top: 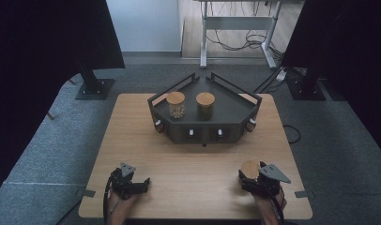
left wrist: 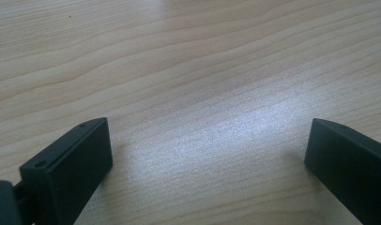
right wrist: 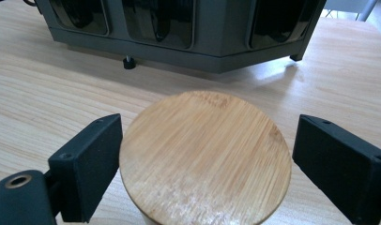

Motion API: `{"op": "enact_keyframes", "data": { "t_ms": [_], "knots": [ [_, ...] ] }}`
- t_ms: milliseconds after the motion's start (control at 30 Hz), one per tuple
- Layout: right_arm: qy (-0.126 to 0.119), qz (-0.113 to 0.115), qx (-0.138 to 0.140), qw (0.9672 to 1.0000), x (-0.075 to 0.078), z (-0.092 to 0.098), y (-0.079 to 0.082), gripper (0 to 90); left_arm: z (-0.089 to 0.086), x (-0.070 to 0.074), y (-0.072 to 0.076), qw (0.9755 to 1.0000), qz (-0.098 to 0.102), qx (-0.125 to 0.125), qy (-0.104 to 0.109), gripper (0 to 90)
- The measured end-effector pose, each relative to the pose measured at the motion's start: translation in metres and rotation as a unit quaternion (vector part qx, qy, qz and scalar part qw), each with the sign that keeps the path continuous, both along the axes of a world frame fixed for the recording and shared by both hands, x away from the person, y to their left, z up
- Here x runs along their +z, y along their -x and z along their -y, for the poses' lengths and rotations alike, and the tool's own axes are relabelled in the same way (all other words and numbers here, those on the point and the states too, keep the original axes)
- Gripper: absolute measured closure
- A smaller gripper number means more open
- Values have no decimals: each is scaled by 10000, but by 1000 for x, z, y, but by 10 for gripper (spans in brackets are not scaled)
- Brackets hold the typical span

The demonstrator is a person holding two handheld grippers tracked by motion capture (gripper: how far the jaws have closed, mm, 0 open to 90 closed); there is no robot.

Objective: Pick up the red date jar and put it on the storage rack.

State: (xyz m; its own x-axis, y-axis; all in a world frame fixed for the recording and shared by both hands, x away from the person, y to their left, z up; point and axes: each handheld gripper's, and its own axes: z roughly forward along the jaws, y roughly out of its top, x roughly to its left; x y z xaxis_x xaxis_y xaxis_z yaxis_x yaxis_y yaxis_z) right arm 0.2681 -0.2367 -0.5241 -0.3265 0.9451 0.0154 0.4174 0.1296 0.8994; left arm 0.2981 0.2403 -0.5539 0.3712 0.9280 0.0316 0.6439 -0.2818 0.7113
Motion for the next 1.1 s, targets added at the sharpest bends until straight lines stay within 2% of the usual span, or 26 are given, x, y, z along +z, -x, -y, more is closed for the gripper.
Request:
{"op": "enact_keyframes", "data": {
  "t_ms": [267, 433, 800, 1100],
  "knots": [
    [-15, -128, 43, 9999, -5, 2, -1, 143, 0, 0, 0, 10000, 0, -1, 0, 10],
    [-92, -148, 139, 9998, -6, 1, 1, 226, 0, 0, 0, 10000, 0, -1, 1, 10],
    [-164, -207, -3, 9997, -4, -1, 1, 232, 0, 0, 0, 10000, -1, -1, 0, 10],
    [-207, -64, 2, 9998, 11, -3, -4, 232, 0, 0, 0, 10000, -1, -1, 1, 9]
  ]
}}
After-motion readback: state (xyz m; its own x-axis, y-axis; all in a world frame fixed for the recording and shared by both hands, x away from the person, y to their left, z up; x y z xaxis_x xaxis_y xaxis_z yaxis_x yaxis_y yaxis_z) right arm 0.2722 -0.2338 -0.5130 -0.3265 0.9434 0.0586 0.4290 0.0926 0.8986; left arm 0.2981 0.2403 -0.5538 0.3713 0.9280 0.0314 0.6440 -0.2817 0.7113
